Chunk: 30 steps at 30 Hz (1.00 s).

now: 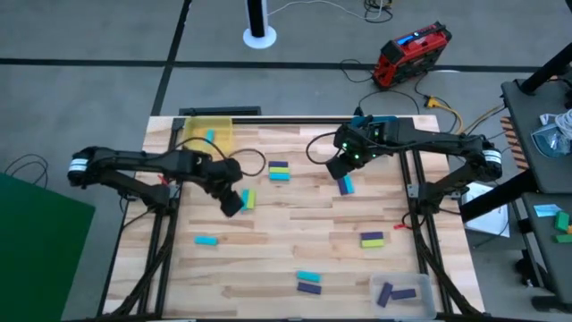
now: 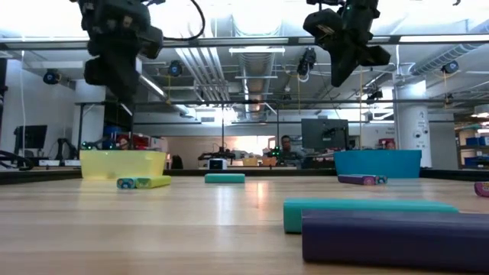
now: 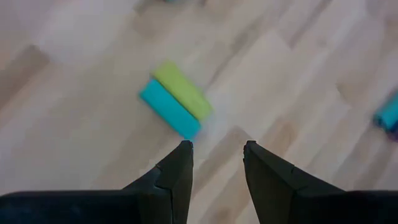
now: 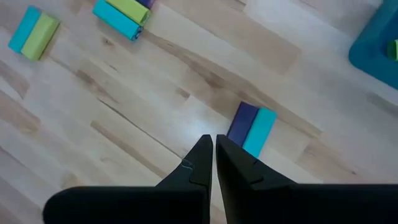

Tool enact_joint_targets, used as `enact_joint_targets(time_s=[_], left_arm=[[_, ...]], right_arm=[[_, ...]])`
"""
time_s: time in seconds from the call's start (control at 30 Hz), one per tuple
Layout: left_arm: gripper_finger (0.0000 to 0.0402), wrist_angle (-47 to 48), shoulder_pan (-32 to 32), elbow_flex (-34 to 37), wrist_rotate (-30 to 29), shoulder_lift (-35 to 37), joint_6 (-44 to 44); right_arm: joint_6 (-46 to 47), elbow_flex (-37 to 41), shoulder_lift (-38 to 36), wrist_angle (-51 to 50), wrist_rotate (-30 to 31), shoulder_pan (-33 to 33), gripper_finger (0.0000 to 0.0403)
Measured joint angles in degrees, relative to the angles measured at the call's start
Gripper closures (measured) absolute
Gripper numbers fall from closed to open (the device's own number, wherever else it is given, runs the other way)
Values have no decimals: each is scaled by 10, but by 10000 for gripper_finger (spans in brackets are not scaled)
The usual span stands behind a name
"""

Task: Sort blocks
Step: Put the light blue block into the yellow bin

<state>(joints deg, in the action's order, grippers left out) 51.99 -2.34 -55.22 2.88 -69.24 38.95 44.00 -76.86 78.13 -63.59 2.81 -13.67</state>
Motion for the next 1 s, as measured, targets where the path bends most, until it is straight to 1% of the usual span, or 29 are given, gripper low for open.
enact_joint_targets(time_s=[0.1,0.17,0.23,0.27,0.37,0.47,0.57,0.67,0.8,0.93,1.0], left_arm=[[280,3,17,0,62,-4,-52],[280,27,34,0,102,-4,-81],[280,62,55,0,129,-2,-99],[280,79,69,2,133,-1,-108],[280,116,120,13,133,9,-137],[280,112,179,39,106,22,-141],[274,88,231,68,99,31,-140],[259,57,271,97,91,35,-126],[229,33,301,126,75,32,-104],[196,11,309,143,75,30,-93],[184,-7,312,154,62,29,-93]], right_arm=[[-12,0,0,0,1,0,390],[-17,0,0,0,2,0,390],[-26,0,0,0,2,0,390],[-30,0,0,0,2,0,390],[-41,0,0,0,2,0,390],[-43,0,0,0,3,0,390],[-49,0,0,0,3,0,390],[-51,0,0,0,3,0,390],[-51,0,0,0,3,0,390],[-52,0,0,0,3,0,390],[-52,0,0,0,3,0,390]])
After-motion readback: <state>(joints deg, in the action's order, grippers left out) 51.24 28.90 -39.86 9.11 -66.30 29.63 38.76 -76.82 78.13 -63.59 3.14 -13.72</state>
